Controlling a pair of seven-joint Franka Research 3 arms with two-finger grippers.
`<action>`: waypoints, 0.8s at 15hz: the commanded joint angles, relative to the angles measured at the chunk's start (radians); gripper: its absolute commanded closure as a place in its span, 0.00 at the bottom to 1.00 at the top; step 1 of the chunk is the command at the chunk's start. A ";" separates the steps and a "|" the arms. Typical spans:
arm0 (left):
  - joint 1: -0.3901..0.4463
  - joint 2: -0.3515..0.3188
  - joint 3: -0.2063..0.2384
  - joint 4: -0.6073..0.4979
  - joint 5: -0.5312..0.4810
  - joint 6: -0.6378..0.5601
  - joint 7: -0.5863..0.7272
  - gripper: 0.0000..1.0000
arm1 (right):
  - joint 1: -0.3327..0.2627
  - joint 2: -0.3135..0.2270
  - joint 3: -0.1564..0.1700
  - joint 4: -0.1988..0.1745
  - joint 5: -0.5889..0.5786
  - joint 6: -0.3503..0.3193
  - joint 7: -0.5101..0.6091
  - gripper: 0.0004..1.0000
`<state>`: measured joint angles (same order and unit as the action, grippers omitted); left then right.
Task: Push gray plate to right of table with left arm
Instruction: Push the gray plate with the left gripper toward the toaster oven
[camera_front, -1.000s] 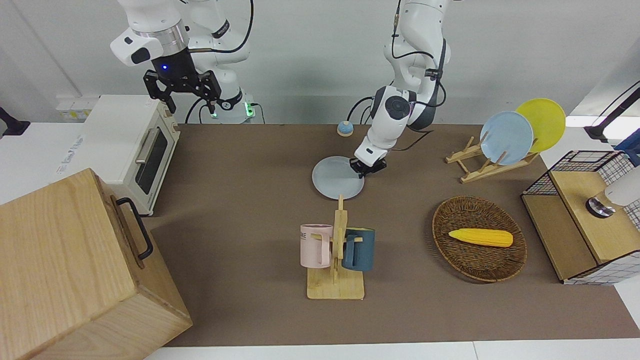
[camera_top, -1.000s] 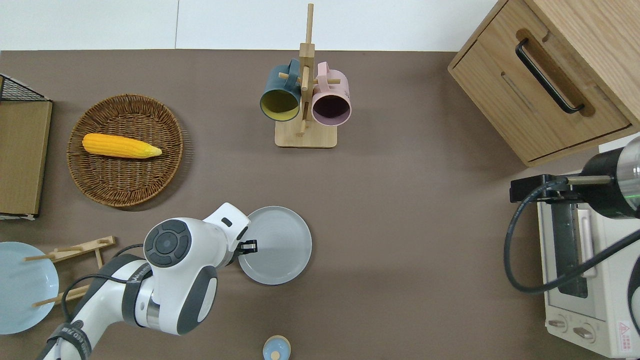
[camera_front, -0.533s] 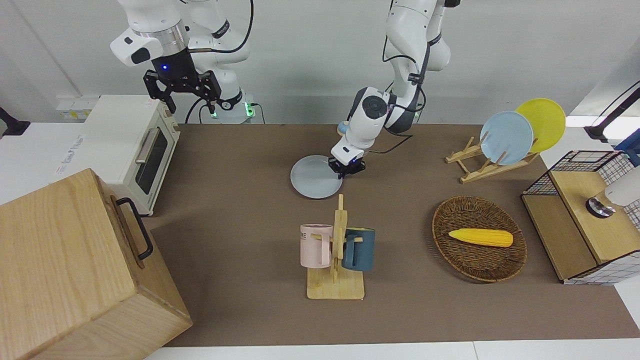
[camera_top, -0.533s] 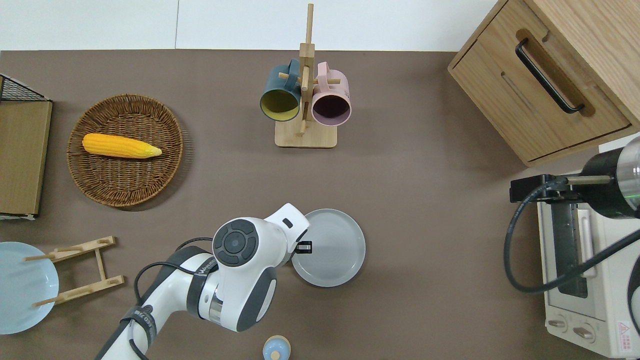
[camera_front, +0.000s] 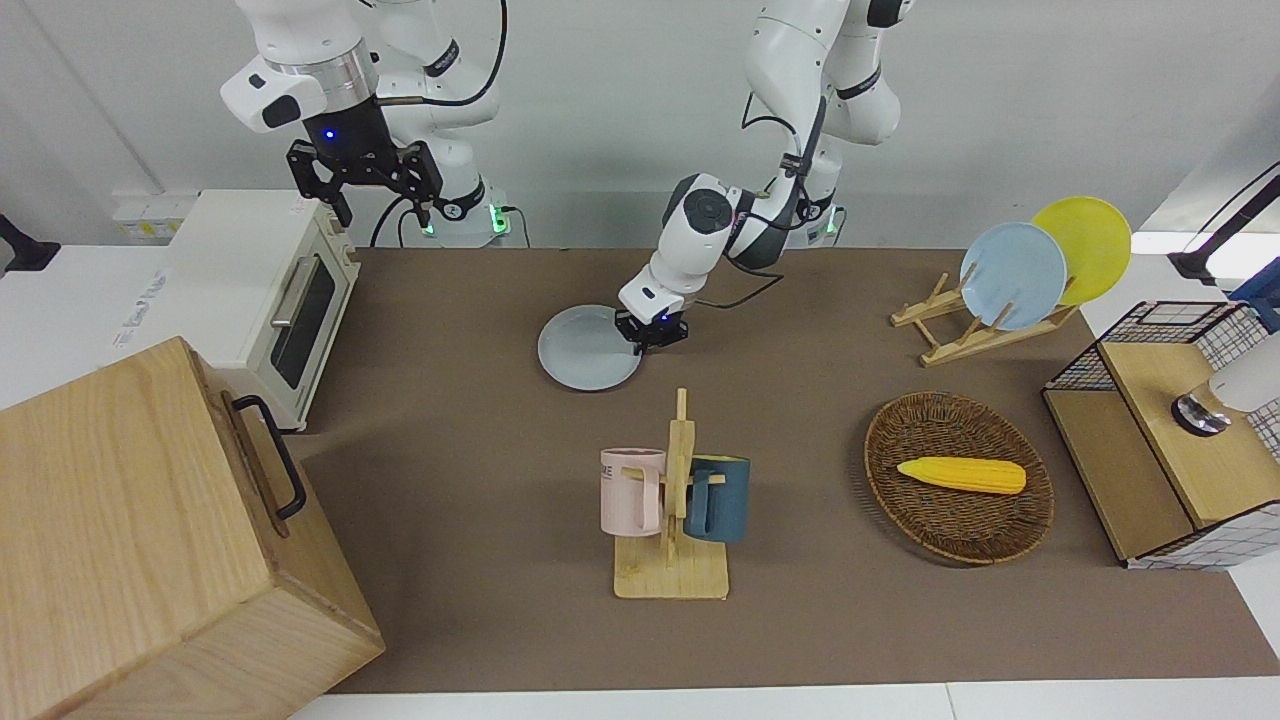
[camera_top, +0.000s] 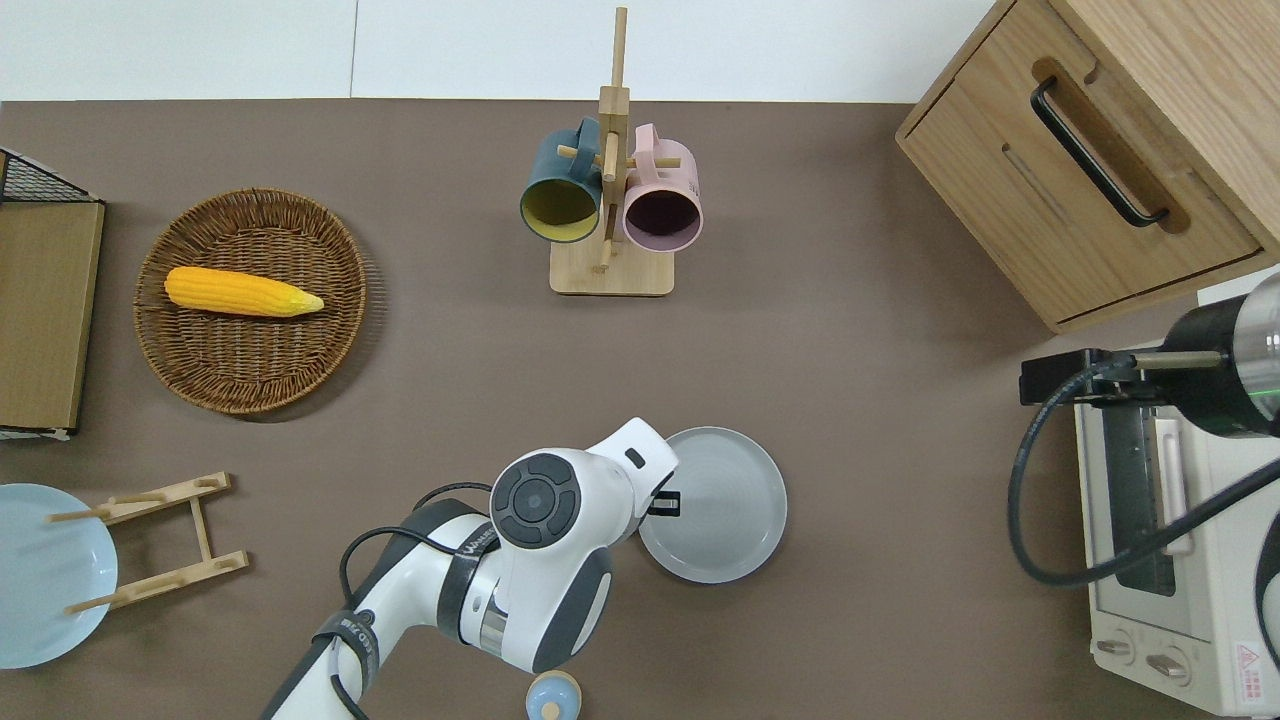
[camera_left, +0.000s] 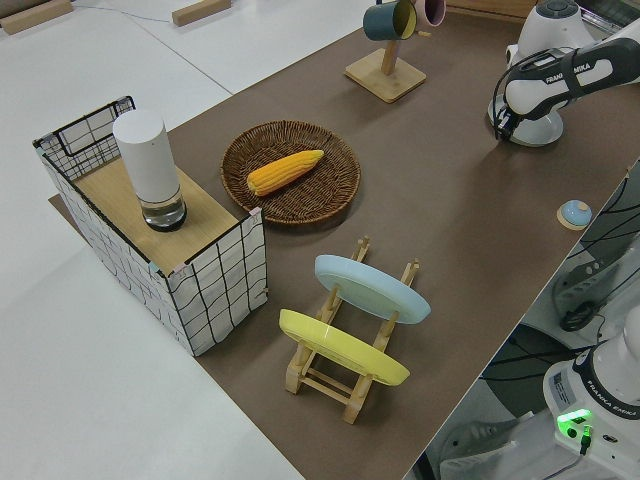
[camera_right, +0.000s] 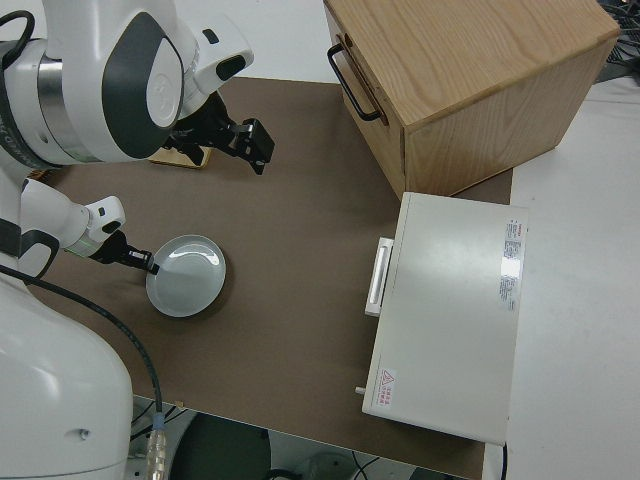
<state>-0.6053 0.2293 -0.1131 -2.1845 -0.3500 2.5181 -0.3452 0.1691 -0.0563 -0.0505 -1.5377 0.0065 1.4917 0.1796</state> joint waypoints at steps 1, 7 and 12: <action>-0.077 0.134 0.012 0.069 -0.052 0.079 -0.015 1.00 | 0.006 0.006 -0.005 0.010 0.000 -0.011 -0.002 0.00; -0.106 0.168 0.012 0.138 -0.079 0.077 -0.035 1.00 | 0.006 0.006 -0.005 0.010 0.000 -0.011 -0.002 0.00; -0.113 0.180 0.012 0.166 -0.089 0.077 -0.052 1.00 | 0.006 0.006 -0.005 0.010 0.000 -0.011 -0.002 0.00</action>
<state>-0.6873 0.3296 -0.1120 -2.0610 -0.4155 2.5587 -0.3766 0.1691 -0.0563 -0.0505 -1.5377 0.0065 1.4917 0.1796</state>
